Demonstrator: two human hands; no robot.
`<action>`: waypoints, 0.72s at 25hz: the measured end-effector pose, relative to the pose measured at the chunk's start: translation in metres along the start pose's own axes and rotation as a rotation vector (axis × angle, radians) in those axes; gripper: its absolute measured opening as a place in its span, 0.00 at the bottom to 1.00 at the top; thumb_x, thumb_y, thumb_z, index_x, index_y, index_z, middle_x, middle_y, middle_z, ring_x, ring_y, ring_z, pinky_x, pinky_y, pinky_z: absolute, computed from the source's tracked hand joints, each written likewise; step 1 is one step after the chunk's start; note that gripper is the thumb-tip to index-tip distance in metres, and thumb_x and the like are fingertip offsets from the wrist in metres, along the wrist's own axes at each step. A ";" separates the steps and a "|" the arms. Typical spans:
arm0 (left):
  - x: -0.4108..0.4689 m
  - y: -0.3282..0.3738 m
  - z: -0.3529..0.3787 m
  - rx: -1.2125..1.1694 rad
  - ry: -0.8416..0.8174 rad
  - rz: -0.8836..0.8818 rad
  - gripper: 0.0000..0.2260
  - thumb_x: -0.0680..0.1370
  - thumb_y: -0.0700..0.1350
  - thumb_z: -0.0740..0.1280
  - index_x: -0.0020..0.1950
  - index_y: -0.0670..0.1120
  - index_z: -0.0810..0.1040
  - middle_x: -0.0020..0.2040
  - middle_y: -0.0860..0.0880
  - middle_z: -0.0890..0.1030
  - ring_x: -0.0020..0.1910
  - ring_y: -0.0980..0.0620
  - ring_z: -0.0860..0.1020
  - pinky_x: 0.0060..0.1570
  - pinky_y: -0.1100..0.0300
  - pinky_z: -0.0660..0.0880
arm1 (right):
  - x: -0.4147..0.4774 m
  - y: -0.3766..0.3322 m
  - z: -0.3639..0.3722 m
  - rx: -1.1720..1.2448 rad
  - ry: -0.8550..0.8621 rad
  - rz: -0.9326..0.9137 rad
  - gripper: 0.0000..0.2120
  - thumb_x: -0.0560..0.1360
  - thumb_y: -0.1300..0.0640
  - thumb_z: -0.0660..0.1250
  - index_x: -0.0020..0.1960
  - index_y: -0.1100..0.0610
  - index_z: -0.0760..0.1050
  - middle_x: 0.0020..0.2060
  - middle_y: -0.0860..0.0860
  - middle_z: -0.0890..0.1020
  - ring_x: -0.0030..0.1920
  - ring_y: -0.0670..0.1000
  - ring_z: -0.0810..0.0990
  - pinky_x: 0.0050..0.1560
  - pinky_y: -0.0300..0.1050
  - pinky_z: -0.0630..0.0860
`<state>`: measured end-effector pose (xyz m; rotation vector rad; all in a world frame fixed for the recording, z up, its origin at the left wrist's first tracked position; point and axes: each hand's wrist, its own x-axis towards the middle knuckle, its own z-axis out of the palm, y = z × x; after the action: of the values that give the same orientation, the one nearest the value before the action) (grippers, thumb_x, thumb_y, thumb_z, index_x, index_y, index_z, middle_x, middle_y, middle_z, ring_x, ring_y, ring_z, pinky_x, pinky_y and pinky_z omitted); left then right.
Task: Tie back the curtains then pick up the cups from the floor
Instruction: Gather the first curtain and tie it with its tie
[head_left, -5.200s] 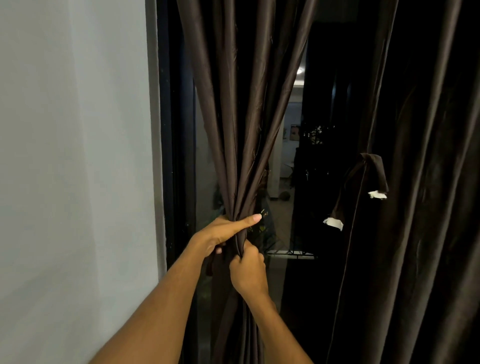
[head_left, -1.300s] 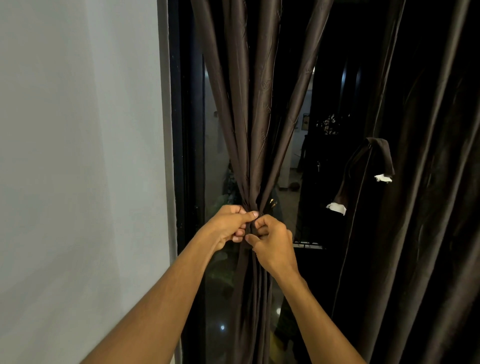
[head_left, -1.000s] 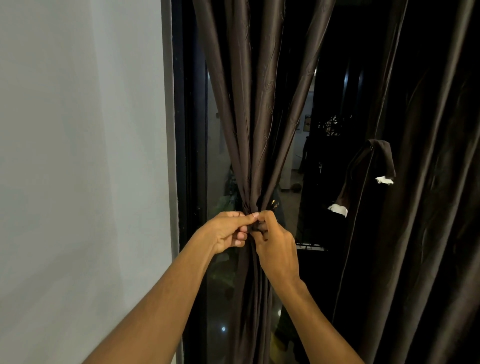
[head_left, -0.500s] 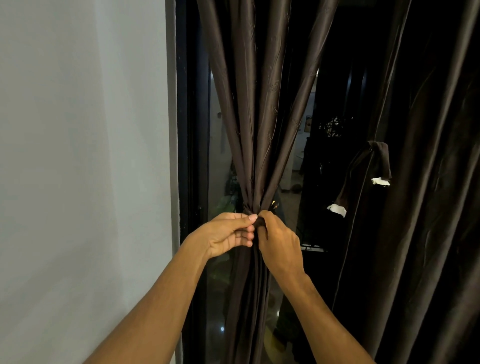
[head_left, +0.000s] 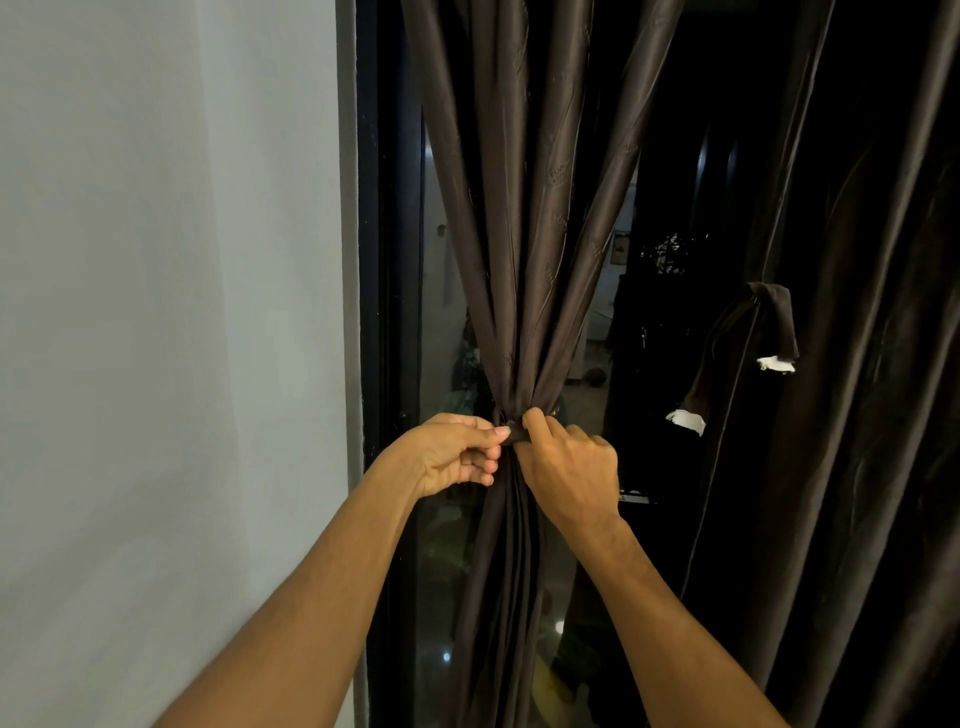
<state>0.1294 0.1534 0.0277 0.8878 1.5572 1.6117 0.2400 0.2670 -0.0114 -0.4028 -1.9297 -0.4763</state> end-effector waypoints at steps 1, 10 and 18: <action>0.000 0.001 0.001 0.012 0.011 0.007 0.04 0.77 0.39 0.69 0.43 0.40 0.77 0.30 0.47 0.77 0.28 0.54 0.75 0.32 0.60 0.78 | 0.001 -0.001 0.000 0.012 -0.009 -0.002 0.08 0.74 0.56 0.59 0.41 0.56 0.75 0.25 0.48 0.76 0.22 0.52 0.75 0.23 0.43 0.70; 0.004 -0.019 0.001 -0.034 -0.006 0.062 0.02 0.78 0.38 0.67 0.46 0.42 0.77 0.32 0.46 0.76 0.31 0.52 0.76 0.35 0.57 0.78 | 0.005 -0.001 -0.020 0.757 -0.505 0.607 0.08 0.74 0.47 0.67 0.53 0.42 0.77 0.38 0.41 0.83 0.37 0.46 0.83 0.47 0.50 0.79; 0.007 -0.034 0.007 -0.123 -0.086 0.143 0.04 0.78 0.37 0.67 0.53 0.40 0.76 0.34 0.45 0.76 0.33 0.51 0.76 0.37 0.57 0.78 | 0.011 0.005 -0.023 0.625 -0.465 0.548 0.10 0.78 0.45 0.65 0.57 0.41 0.79 0.42 0.41 0.85 0.47 0.46 0.84 0.50 0.51 0.80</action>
<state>0.1328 0.1630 -0.0058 1.0058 1.3467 1.7263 0.2566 0.2606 0.0077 -0.6313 -2.1624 0.6168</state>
